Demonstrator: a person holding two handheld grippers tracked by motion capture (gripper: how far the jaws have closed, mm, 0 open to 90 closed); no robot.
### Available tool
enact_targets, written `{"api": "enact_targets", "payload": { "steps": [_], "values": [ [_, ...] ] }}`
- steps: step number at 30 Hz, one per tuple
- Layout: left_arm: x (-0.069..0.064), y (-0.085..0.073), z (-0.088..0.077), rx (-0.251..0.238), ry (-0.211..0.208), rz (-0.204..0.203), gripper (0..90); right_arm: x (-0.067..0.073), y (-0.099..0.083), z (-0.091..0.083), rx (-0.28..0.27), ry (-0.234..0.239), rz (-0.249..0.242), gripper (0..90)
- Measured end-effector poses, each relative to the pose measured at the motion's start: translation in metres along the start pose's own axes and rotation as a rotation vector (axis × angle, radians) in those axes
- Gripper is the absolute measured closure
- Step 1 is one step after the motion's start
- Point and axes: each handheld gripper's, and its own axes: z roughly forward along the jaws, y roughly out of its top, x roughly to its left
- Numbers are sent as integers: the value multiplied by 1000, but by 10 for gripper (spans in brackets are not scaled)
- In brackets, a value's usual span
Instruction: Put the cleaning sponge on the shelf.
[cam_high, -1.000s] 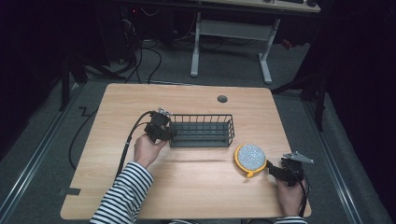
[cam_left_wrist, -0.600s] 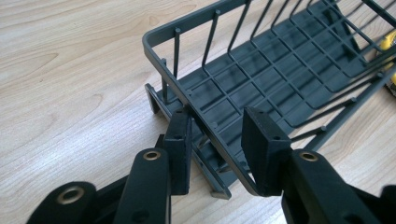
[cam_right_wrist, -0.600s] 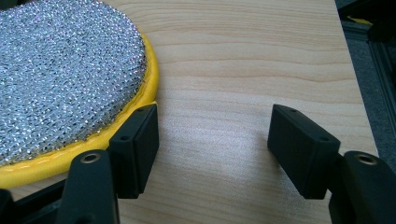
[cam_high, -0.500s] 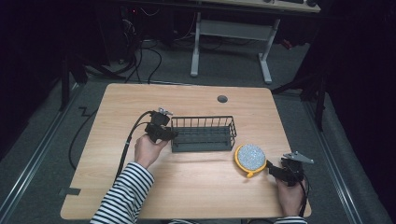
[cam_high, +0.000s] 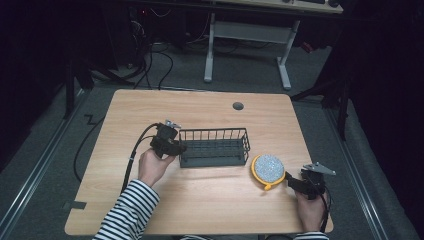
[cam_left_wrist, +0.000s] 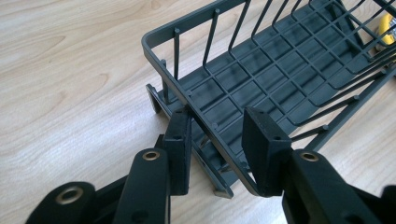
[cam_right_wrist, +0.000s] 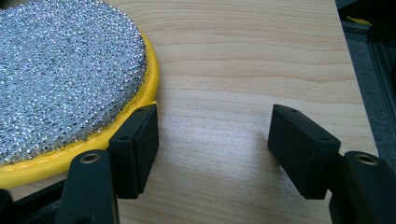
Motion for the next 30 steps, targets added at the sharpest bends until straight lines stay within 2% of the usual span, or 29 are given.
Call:
{"api": "enact_targets", "payload": {
  "steps": [7, 11, 12, 13, 14, 18, 20, 25, 30],
  "values": [
    [-1, -9, -7, -6, -7, -1, 634, 0, 0, 0, 0, 0, 0, 339],
    [1, -10, -8, -4, -15, -6, 627, 0, 0, 0, 0, 0, -1, 340],
    [1, -9, -9, -9, -12, -5, 612, 0, 0, 0, 0, 0, -1, 340],
    [2, -9, -10, -12, -12, -5, 547, 0, 0, 0, 0, 0, -1, 340],
    [3, -9, -13, -21, -16, -5, 527, 0, 0, 0, -1, 0, -4, 340],
    [6, -13, -25, -78, -11, -10, 408, 0, 0, 0, -2, -1, -5, 342],
    [10, -19, -33, -114, -18, -23, 393, 0, 0, 0, -2, 0, -5, 345],
    [23, -41, -50, -179, 0, -45, 377, 1, 0, 0, -2, 3, -9, 350],
    [35, -67, -58, -189, 26, -72, 376, 1, 0, 0, -2, 3, -8, 350]
  ]
}}
